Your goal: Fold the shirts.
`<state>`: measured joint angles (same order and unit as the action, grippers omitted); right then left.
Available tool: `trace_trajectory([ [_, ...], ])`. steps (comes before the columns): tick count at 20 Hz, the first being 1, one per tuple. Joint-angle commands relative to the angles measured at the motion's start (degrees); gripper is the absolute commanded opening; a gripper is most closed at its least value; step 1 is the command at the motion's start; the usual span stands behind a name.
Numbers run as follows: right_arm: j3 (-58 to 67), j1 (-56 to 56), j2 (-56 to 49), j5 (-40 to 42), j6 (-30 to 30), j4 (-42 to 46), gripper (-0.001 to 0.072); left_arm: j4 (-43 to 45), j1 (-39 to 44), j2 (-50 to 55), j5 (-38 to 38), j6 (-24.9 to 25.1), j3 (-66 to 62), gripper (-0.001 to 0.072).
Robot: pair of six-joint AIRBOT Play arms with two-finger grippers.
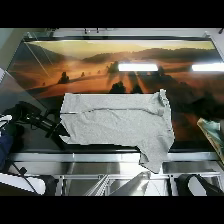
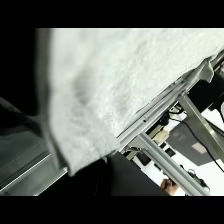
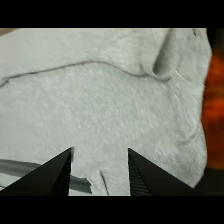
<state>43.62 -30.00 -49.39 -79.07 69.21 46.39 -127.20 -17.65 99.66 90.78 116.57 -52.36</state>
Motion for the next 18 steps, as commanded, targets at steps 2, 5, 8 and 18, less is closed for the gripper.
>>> trace_trajectory([
  [2,-11.3,-3.96,0.44,-0.13,9.57,9.33,0.0589,-0.98,1.42,0.26,3.43,0.76,-2.47,0.0013],
  [5,-20.94,-5.68,0.5,-0.74,13.07,9.31,0.0622,-1.03,1.44,0.28,3.45,0.57,-2.91,0.0013],
  [8,-28.39,-5.6,0.04,1.25,13.57,7.34,0.0564,-1.01,1.42,0.28,3.87,0.57,-2.89,0.0014],
  [18,-28.46,1.05,-3.98,9.55,7.87,0.26,0.0481,-1.01,1.31,0.26,4.72,0.57,-2.89,0.0014],
])
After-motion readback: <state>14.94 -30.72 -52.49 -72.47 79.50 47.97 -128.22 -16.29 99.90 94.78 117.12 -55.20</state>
